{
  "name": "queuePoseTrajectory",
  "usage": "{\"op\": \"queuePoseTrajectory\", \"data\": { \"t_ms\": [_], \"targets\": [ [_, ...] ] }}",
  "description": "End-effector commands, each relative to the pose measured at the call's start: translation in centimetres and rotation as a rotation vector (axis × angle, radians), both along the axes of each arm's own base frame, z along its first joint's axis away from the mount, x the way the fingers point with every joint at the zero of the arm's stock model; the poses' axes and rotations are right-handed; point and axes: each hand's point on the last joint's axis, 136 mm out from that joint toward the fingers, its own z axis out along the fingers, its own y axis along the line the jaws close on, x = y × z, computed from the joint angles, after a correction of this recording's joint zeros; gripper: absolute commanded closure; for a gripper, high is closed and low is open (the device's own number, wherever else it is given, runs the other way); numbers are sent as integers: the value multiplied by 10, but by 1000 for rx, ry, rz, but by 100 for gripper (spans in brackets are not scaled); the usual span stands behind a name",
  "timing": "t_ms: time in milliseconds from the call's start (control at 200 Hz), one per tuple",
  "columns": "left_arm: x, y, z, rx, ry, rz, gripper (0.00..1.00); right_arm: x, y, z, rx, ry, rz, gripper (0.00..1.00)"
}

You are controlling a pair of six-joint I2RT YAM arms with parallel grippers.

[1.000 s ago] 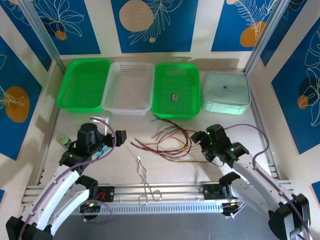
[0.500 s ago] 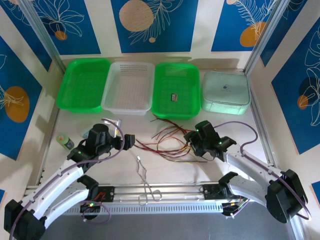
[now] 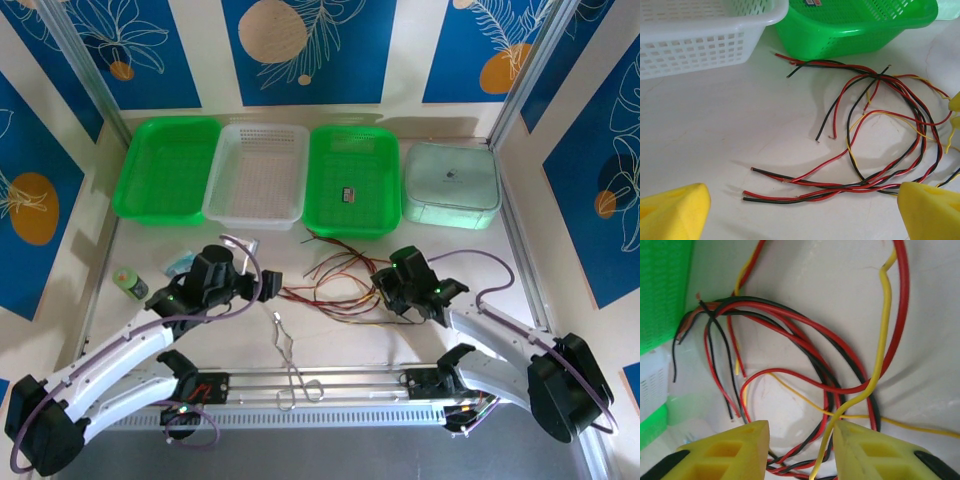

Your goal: Untangle the cables

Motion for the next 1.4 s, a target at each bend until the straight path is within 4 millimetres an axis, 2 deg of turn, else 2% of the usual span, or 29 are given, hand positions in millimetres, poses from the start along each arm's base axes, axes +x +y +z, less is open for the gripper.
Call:
{"op": "queuePoseTrajectory", "data": {
  "t_ms": [0, 70, 210, 310, 380, 505, 615, 690, 760, 900, 981, 1161, 1396],
  "targets": [
    [6, -6, 18, 7, -53, -7, 4, 5, -3, -6, 4, -1, -35, 72],
    [6, -9, 19, 14, -53, -14, 5, 6, -3, -7, 3, 5, -37, 74],
    [6, -13, 21, 23, -53, -21, 4, 7, -2, -8, 2, 11, -35, 73],
    [7, -14, 23, 28, -57, -21, 4, 4, -3, -8, -1, 37, -40, 51],
    [7, -13, 24, 28, -60, -17, 3, 1, -4, -9, -5, 48, -36, 46],
    [8, -14, 24, 26, -66, -16, 3, -3, -7, -14, -12, 60, -46, 45],
    [8, -15, 24, 31, -64, -21, 3, -4, -7, -14, -5, 52, -46, 51],
    [7, -16, 23, 36, -64, -25, 3, -3, -9, -14, -4, 41, -51, 64],
    [7, -16, 24, 39, -68, -27, 3, -2, -11, -9, -6, 17, -56, 71],
    [8, -16, 25, 43, -66, -26, 3, 0, -18, 0, -15, -22, -85, 100],
    [8, -18, 25, 40, -59, -28, 3, -2, -24, 8, -29, -41, -98, 100],
    [8, -26, 25, 23, -36, -50, 3, 3, -37, 44, -70, -159, -129, 100],
    [9, -33, 27, 20, -29, -67, 3, 8, -50, 79, -64, -283, -178, 100]
  ]
}}
